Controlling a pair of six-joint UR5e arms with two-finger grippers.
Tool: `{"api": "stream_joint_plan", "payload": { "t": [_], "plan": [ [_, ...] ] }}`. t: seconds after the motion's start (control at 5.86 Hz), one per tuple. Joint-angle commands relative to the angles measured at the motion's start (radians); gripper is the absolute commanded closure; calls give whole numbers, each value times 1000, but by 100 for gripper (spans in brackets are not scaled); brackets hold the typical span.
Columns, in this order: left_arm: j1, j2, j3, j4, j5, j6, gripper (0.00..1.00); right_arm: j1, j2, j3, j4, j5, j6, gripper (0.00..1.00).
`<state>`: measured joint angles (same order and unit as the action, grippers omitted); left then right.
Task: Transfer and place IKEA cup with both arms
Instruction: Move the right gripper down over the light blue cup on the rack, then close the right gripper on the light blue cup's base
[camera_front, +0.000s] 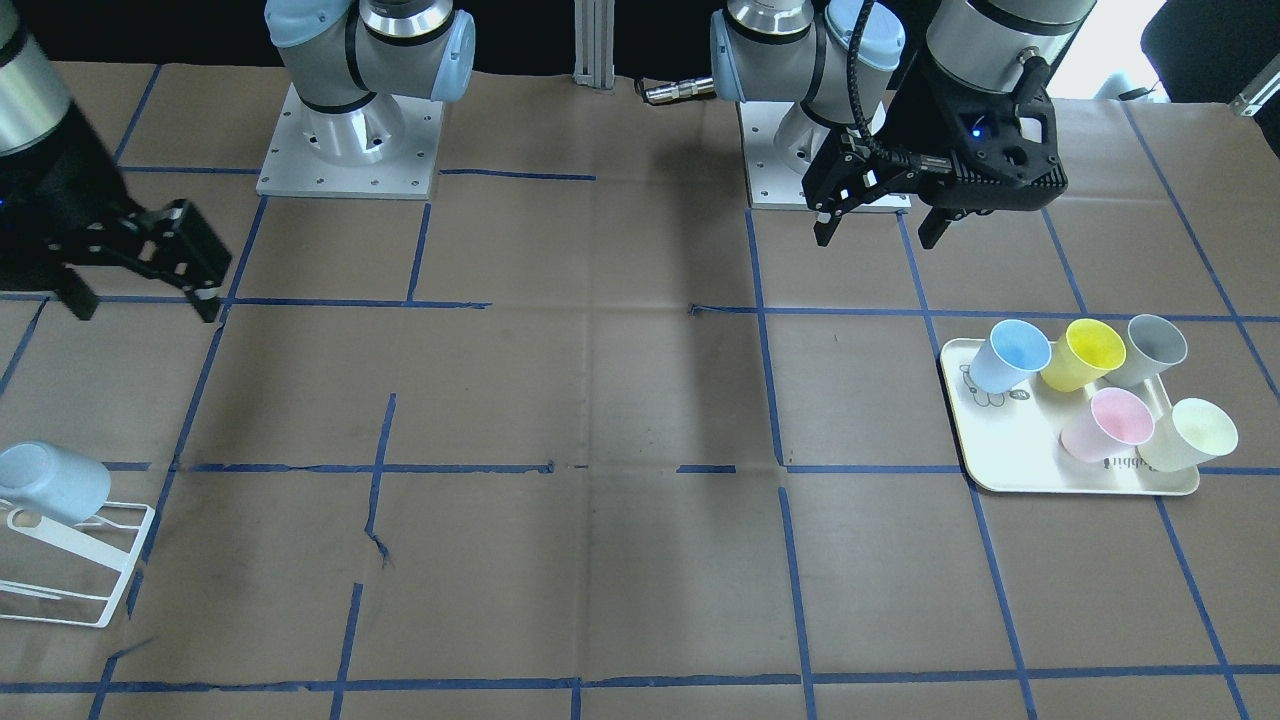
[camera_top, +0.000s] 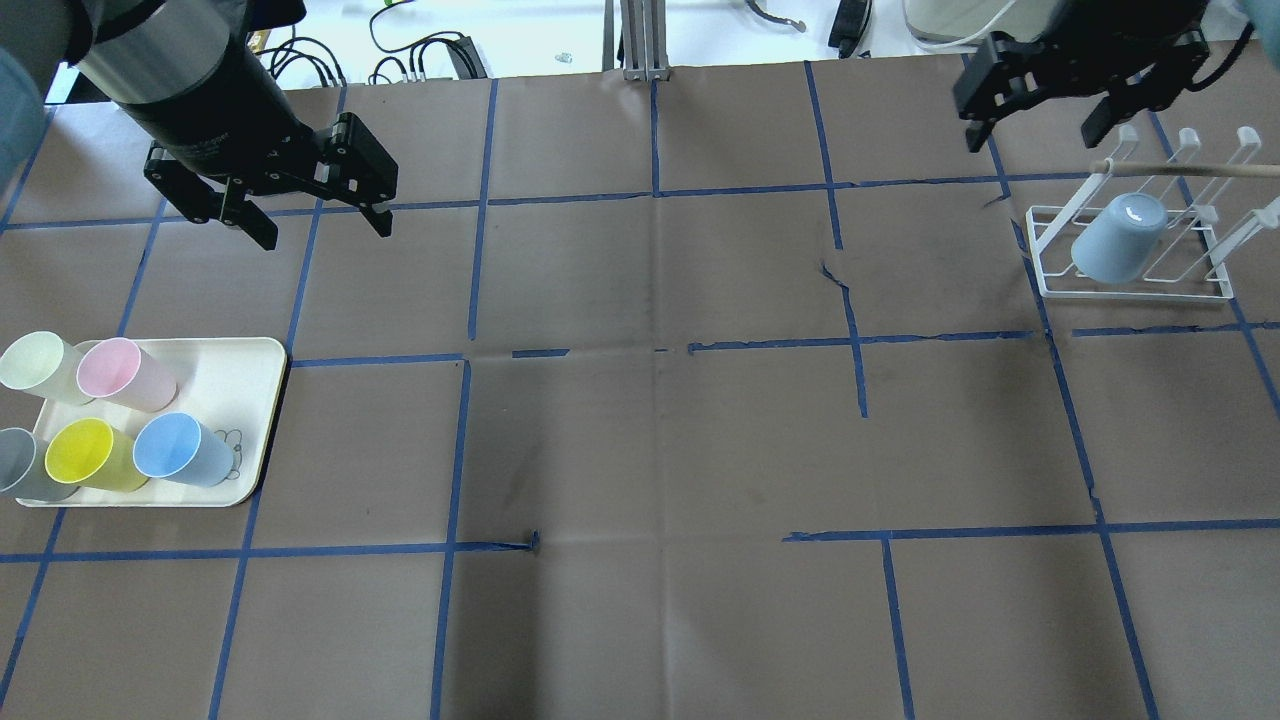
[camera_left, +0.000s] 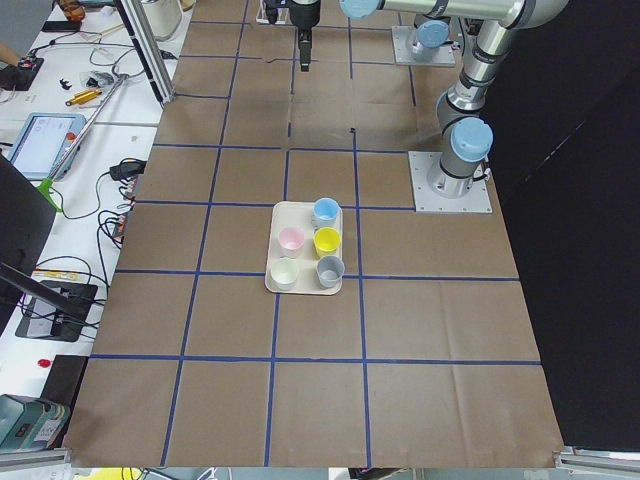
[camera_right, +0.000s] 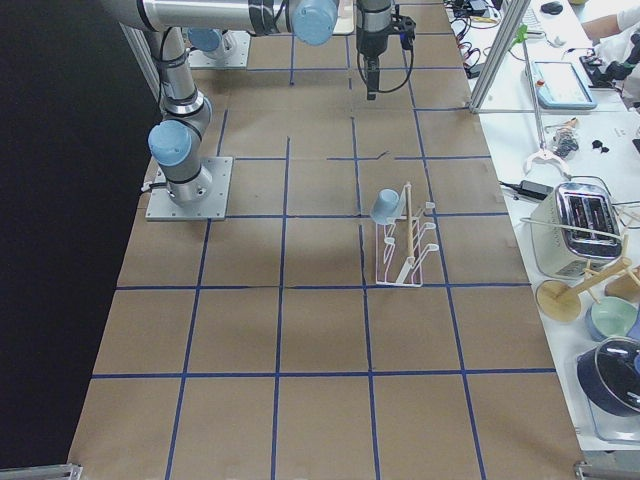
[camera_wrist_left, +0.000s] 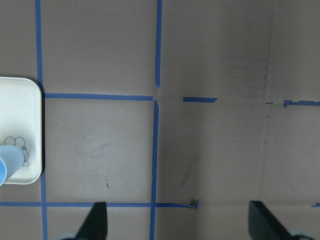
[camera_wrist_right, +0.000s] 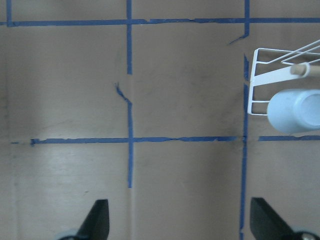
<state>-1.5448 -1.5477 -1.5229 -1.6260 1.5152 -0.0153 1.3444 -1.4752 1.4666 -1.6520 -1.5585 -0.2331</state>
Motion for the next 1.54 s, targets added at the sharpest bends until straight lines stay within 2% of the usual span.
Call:
{"api": "stream_joint_plan", "payload": {
  "t": [0.0, 0.17, 0.68, 1.37],
  "plan": [
    [0, 0, 0, 0, 0, 0, 2, -205, 137, -2, -155, 3, -222, 0],
    [0, 0, 0, 0, 0, 0, 2, -250, 226, 4, -257, 6, -270, 0],
    [0, 0, 0, 0, 0, 0, 2, -245, 231, 92, -261, 12, -256, 0],
    [0, 0, 0, 0, 0, 0, 2, -240, 272, 104, -266, 12, -249, 0]
  ]
}}
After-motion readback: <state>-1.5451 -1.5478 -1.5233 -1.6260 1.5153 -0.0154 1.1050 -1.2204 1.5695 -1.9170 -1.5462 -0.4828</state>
